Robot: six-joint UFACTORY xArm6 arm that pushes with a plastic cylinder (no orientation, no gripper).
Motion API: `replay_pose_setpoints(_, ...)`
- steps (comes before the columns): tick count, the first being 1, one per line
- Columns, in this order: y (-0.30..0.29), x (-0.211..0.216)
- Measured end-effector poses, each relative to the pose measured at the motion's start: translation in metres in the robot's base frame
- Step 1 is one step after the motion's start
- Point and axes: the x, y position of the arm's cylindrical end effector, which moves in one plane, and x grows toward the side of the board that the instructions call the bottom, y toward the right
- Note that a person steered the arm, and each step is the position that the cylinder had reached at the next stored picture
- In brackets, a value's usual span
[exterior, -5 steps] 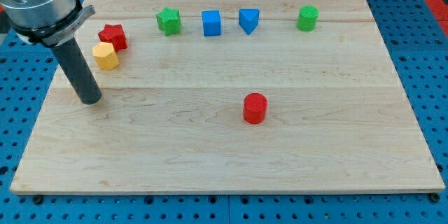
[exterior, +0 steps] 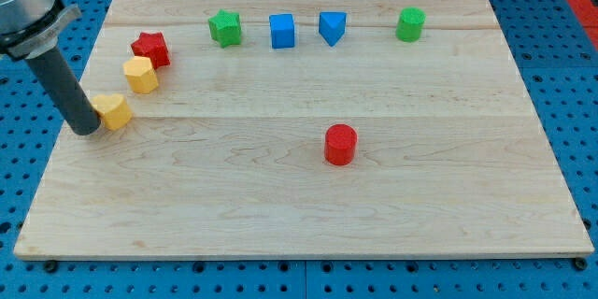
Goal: Place the yellow heart below the yellow hexagon
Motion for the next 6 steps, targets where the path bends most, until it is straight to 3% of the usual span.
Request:
replay_pose_setpoints(2,0.026,0.041)
replay_pose_setpoints(3,-0.035,0.040)
replay_pose_setpoints(4,-0.038,0.021)
replay_pose_setpoints(6,0.008,0.001)
